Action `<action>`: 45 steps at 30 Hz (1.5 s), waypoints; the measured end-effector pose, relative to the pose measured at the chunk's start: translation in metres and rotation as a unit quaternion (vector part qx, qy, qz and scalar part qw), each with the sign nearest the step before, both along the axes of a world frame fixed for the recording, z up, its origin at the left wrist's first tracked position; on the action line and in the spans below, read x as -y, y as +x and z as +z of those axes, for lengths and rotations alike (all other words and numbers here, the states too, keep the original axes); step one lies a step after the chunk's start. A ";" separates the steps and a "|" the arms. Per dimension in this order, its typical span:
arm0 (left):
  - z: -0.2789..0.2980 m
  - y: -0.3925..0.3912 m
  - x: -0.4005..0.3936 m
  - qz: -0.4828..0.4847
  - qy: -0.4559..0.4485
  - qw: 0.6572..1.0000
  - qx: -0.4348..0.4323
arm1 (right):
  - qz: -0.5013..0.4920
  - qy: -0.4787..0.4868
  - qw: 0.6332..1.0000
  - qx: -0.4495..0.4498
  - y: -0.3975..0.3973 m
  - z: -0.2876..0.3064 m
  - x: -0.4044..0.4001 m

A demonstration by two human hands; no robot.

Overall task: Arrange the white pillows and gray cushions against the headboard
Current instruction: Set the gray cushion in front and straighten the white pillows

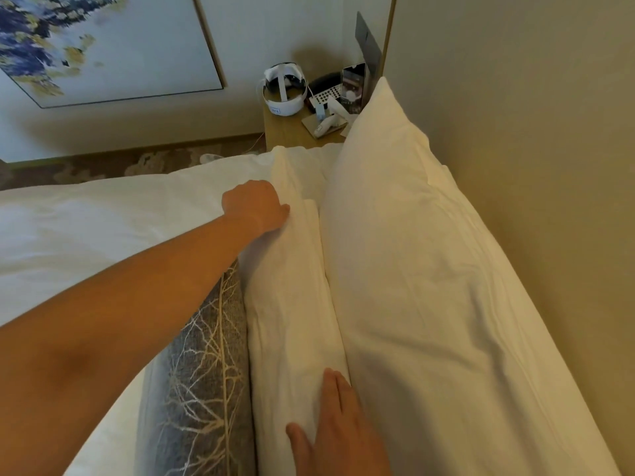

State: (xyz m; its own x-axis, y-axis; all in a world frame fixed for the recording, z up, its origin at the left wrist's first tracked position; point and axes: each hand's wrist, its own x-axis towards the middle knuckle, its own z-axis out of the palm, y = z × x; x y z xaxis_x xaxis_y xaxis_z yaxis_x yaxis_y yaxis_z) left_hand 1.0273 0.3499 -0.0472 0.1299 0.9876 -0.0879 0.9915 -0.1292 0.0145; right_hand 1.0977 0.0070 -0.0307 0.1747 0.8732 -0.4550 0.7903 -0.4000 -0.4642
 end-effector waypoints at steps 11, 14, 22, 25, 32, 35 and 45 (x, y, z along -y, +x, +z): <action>0.005 0.009 0.069 -0.031 -0.144 0.989 -0.009 | -0.019 0.080 0.989 0.122 -0.013 0.027 0.055; 0.008 0.011 0.075 -0.035 -0.137 0.990 0.000 | 0.004 0.045 0.992 0.116 -0.017 0.025 0.064; 0.022 0.027 0.062 -0.013 -0.111 0.990 0.087 | 0.017 0.136 0.979 0.152 -0.005 0.016 0.071; 0.015 0.029 0.067 -0.042 -0.098 0.991 0.081 | -0.008 0.114 0.983 0.144 0.007 0.003 0.073; 0.069 -0.026 0.116 -0.102 -0.038 0.957 0.271 | 0.001 0.078 0.991 0.105 0.004 0.020 0.069; 0.059 -0.084 0.163 -0.073 0.050 0.944 0.316 | 0.010 0.116 0.993 0.019 -0.013 0.041 0.061; -0.086 -0.231 0.366 0.308 -0.130 0.814 0.476 | 0.136 0.033 0.987 -0.074 -0.106 0.030 0.013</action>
State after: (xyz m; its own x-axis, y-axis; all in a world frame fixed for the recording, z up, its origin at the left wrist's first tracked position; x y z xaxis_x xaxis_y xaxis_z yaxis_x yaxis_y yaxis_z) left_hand 0.7967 -0.0158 -0.1329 -0.2502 0.8552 -0.4538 0.3909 0.5181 0.7608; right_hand 0.9913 -0.0062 -0.0010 -0.1342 0.9070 -0.3992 0.7854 -0.1483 -0.6010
